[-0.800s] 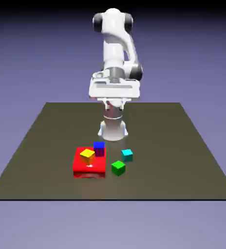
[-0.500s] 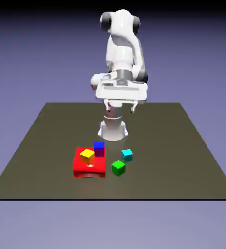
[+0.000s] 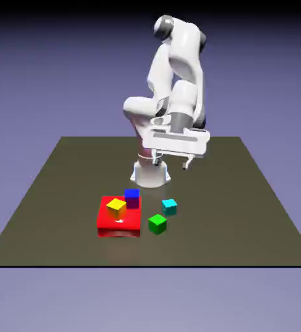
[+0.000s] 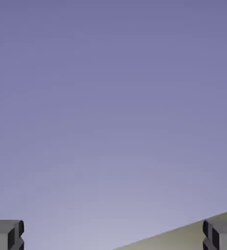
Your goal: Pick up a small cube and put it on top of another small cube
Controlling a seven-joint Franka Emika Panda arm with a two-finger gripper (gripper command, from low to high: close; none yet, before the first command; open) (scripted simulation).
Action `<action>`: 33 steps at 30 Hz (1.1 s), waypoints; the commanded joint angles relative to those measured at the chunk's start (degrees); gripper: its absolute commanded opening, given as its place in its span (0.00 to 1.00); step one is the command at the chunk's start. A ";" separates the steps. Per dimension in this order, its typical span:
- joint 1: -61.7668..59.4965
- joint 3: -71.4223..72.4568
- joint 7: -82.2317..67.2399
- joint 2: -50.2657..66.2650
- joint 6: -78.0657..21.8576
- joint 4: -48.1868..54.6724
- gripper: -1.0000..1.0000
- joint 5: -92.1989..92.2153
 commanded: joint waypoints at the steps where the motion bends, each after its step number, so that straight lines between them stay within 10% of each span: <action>1: -1.44 2.08 1.70 -0.09 0.24 -0.19 0.50 0.01; 33: -47.52 63.10 48.10 -6.04 10.87 -2.81 0.50 -0.97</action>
